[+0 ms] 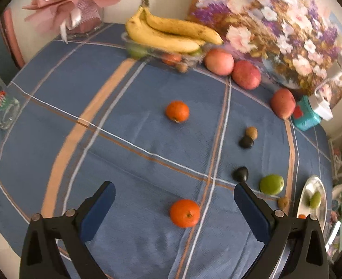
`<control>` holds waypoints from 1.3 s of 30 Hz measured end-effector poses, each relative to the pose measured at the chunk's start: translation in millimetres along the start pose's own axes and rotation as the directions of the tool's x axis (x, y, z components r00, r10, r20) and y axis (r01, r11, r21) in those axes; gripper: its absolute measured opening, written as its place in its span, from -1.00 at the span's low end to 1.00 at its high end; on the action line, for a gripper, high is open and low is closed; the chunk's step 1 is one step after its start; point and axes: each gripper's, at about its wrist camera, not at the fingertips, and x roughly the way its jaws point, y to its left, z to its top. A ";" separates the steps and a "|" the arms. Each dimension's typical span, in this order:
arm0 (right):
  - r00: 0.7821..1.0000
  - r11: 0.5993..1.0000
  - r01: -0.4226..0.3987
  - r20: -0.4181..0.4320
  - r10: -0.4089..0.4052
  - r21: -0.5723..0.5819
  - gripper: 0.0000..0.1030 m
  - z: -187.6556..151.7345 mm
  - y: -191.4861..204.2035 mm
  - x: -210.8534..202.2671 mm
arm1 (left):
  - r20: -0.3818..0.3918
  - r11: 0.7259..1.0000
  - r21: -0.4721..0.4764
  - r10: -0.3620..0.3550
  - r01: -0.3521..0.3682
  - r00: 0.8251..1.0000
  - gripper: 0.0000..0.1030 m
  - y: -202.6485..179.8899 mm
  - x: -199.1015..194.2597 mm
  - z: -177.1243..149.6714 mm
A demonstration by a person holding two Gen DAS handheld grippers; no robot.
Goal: Organize fruits
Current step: 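Grasp the dark plum with the right tool while the left tool grasps another tangerine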
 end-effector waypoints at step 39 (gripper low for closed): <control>0.975 0.984 0.154 -0.146 -0.165 -0.086 -0.28 -7.9 1.5 58.7 | -0.249 1.000 -0.001 0.006 -0.006 0.969 0.33 -14.4 70.2 -24.7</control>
